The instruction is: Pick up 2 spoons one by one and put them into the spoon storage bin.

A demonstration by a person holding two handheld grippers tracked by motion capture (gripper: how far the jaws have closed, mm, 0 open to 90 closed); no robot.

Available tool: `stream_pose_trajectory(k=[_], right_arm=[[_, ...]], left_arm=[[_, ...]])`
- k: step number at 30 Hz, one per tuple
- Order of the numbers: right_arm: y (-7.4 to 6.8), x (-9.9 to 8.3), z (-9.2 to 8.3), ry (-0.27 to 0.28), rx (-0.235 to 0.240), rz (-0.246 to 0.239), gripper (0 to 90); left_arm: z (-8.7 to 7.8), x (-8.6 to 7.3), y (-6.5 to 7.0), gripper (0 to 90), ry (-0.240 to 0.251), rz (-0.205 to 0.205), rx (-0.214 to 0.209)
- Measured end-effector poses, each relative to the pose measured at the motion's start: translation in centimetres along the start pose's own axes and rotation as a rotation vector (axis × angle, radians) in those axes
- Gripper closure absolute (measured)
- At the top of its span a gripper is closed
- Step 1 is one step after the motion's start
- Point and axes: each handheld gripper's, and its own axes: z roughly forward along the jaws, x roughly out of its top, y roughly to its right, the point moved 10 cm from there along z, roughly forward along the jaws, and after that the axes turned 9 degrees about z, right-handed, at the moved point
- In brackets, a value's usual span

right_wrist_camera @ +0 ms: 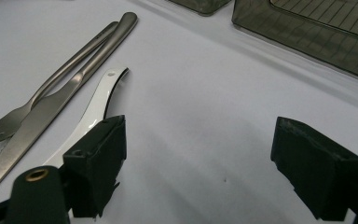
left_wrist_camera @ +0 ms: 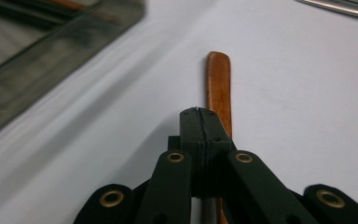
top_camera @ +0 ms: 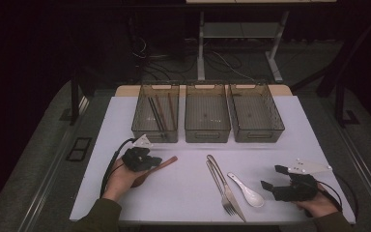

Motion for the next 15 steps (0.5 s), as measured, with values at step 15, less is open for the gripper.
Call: stream_pose_trajectory(k=[15], right_arm=[[-0.1,0.0,0.0,0.003,0.004,0.002,18.3]], left_arm=[[-2.7,-0.4,0.5,73.4,0.085,-0.027,0.004]])
